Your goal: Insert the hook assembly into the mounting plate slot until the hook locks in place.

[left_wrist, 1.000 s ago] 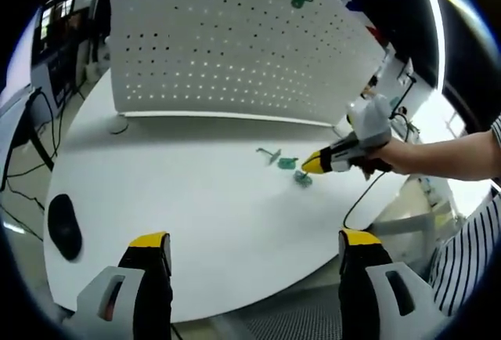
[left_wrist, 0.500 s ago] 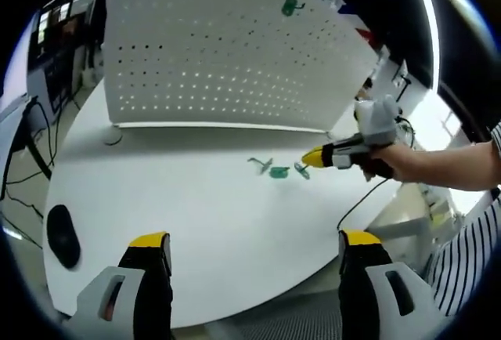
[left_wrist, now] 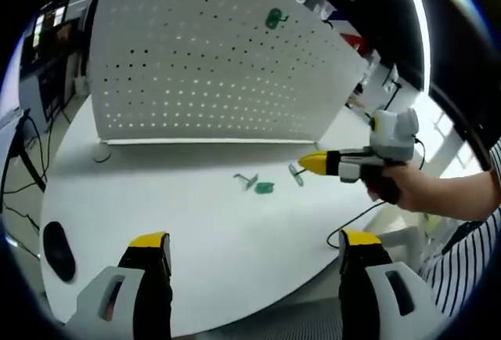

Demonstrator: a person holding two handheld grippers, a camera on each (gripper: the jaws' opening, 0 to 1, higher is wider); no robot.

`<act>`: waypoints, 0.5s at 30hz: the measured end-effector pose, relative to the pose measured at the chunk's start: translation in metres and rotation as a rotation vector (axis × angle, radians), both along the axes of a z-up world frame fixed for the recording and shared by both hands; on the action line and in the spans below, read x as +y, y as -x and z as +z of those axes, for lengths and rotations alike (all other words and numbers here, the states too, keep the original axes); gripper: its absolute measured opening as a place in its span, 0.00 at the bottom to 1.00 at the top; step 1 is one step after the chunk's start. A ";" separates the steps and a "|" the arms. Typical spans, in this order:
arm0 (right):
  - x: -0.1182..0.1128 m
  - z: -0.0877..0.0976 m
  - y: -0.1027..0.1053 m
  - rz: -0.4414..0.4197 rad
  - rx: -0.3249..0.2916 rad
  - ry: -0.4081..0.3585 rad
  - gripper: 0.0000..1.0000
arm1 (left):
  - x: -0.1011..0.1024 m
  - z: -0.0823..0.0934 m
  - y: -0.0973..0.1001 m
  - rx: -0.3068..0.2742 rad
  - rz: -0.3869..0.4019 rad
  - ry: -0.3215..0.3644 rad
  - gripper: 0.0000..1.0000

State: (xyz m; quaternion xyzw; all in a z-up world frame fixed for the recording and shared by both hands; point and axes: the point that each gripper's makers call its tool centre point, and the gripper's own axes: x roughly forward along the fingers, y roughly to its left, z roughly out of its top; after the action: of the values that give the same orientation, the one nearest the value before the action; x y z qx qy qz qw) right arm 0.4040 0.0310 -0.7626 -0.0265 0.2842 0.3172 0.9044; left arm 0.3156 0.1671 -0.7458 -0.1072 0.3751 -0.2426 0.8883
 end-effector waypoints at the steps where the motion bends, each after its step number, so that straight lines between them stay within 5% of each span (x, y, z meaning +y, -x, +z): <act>1: 0.001 0.003 0.002 0.003 -0.008 -0.001 0.00 | -0.002 0.001 0.000 -0.002 -0.002 0.004 0.90; 15: 0.026 0.044 0.013 0.030 -0.041 -0.112 0.00 | -0.019 0.015 0.006 -0.013 -0.023 0.051 0.89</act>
State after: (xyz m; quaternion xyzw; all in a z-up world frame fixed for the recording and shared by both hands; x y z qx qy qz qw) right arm 0.3907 0.0571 -0.7182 0.0136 0.2469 0.3456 0.9052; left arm 0.3095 0.1477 -0.7307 -0.1238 0.3644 -0.2630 0.8847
